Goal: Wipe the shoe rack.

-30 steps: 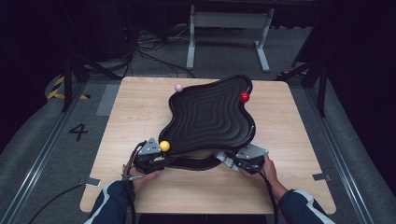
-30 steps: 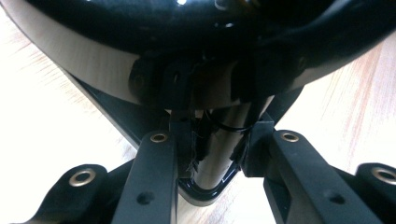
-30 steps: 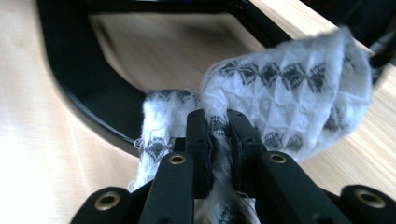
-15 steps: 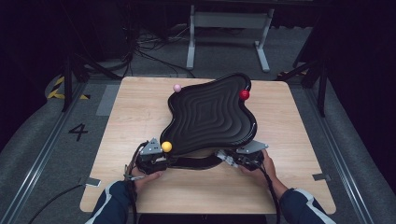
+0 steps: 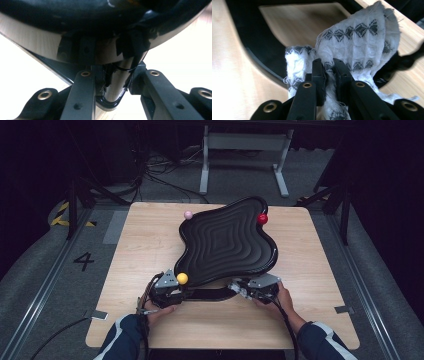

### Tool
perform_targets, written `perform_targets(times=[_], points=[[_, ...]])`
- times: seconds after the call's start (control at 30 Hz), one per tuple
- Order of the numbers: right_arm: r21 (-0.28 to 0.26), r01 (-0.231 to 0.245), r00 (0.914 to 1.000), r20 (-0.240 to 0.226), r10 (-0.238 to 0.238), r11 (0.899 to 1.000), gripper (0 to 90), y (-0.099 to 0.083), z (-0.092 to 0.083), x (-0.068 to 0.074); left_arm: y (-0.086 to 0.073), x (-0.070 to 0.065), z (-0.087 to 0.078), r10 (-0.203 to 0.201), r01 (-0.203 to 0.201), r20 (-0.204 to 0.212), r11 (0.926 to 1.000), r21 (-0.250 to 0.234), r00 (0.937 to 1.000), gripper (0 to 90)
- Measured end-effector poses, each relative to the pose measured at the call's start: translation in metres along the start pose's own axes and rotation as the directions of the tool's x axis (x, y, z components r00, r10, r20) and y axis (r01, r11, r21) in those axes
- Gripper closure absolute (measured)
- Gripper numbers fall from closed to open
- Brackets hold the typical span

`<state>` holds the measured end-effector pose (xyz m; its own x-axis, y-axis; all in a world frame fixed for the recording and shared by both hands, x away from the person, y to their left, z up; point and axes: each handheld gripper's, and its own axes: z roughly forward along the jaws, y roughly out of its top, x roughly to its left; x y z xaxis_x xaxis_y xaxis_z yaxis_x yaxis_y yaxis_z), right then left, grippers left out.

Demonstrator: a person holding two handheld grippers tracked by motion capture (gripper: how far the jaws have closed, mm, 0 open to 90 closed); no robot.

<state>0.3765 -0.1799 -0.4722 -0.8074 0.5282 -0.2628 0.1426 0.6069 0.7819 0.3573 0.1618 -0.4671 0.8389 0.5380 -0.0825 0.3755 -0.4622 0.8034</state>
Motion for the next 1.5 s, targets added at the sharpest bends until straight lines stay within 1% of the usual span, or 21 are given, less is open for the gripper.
perform_targets(times=[0.07,0.1,0.17,0.2,0.33,0.43,0.53,0.63,0.67,0.73,0.8,0.87,1.03,1.13,1.17,1.23,1.27,1.3,1.33,1.43,1.5], points=[[0.006,-0.009,0.9994,0.035,0.009,1.000,81.2,-0.001,0.000,-0.006,0.000,0.001,0.000,-0.007,0.007,0.007,1.0000,-0.003,1.0000,72.9],[0.006,-0.009,0.9994,0.035,0.009,1.000,81.2,-0.001,0.000,-0.006,0.000,0.001,0.000,-0.007,0.007,0.007,1.0000,-0.003,1.0000,72.9],[0.003,-0.007,0.9978,0.066,0.007,1.000,81.2,-0.003,0.001,-0.012,0.000,0.001,0.000,-0.007,0.007,0.007,1.0000,-0.003,0.9999,72.9],[0.001,-0.023,0.9952,0.096,0.023,1.000,81.2,-0.005,0.001,-0.017,-0.001,0.001,0.000,-0.008,0.008,0.010,1.0000,-0.005,0.9999,72.8],[0.008,-0.060,0.9885,0.140,0.059,0.998,81.2,-0.009,0.002,-0.029,-0.001,0.001,0.000,-0.011,0.011,0.011,0.9999,-0.007,0.9999,72.8],[0.002,-0.104,0.9833,0.150,0.103,0.995,81.0,-0.013,0.002,-0.038,-0.001,0.002,0.000,-0.016,0.016,0.015,0.9998,-0.008,0.9998,72.7],[0.003,-0.102,0.9840,0.147,0.101,0.995,81.1,-0.013,0.003,-0.037,-0.001,0.002,0.001,-0.023,0.023,0.017,0.9997,-0.010,0.9996,72.6],[0.001,-0.105,0.9855,0.135,0.104,0.994,81.4,-0.013,0.002,-0.036,-0.002,0.002,0.001,-0.034,0.034,0.023,0.9993,-0.014,0.9992,72.5],[0.004,-0.103,0.9864,0.129,0.102,0.995,81.5,-0.012,0.002,-0.035,-0.001,0.002,0.001,-0.025,0.025,0.019,0.9996,-0.013,0.9995,72.5],[0.007,-0.101,0.9878,0.120,0.099,0.995,81.5,-0.012,0.001,-0.033,-0.001,0.001,0.000,-0.027,0.027,0.011,0.9996,-0.008,0.9996,72.6],[0.007,-0.094,0.9894,0.112,0.093,0.996,81.5,-0.012,0.000,-0.032,-0.002,0.001,0.001,-0.036,0.036,0.017,0.9991,-0.020,0.9992,72.5],[0.006,-0.081,0.9922,0.096,0.080,0.997,81.5,-0.012,-0.002,-0.029,-0.002,0.000,0.001,-0.033,0.033,0.015,0.9994,-0.013,0.9993,72.5],[0.005,-0.077,0.9957,0.051,0.077,0.997,81.4,-0.011,-0.006,-0.022,-0.002,-0.001,0.001,-0.036,0.036,0.018,0.9993,-0.013,0.9992,72.4],[0.002,-0.063,0.9975,0.034,0.063,0.998,81.2,-0.009,-0.007,-0.017,-0.001,-0.002,0.002,-0.019,0.019,0.012,0.9997,-0.011,0.9997,72.5],[0.000,-0.054,0.9982,0.027,0.054,0.999,81.1,-0.008,-0.007,-0.015,-0.001,-0.004,0.002,-0.027,0.028,0.016,0.9995,-0.014,0.9995,72.6],[0.002,-0.035,0.9993,0.011,0.035,0.999,81.1,-0.005,-0.006,-0.009,0.001,-0.007,0.004,-0.019,0.019,0.014,0.9998,-0.004,0.9997,72.6],[0.006,-0.020,0.9998,-0.008,0.020,1.000,81.1,-0.004,-0.006,-0.004,0.001,-0.008,0.006,-0.019,0.019,0.015,0.9998,-0.011,0.9997,72.7],[0.006,-0.020,0.9998,-0.008,0.020,1.000,81.1,-0.004,-0.006,-0.004,0.001,-0.008,0.006,-0.019,0.019,0.015,0.9998,-0.011,0.9997,72.7],[0.011,0.008,0.9994,-0.035,-0.007,1.000,81.1,-0.001,-0.004,0.007,0.002,-0.010,0.007,-0.010,0.010,0.016,0.9999,-0.010,0.9998,72.7],[0.004,0.031,0.9977,-0.061,-0.031,0.999,81.1,0.004,-0.003,0.019,0.002,-0.009,0.007,-0.008,0.008,0.016,0.9999,-0.008,0.9998,72.7],[-0.002,0.046,0.9966,-0.068,-0.046,0.999,81.1,0.006,-0.003,0.023,0.002,-0.010,0.007,-0.009,0.009,0.016,0.9999,-0.006,0.9998,72.7]])
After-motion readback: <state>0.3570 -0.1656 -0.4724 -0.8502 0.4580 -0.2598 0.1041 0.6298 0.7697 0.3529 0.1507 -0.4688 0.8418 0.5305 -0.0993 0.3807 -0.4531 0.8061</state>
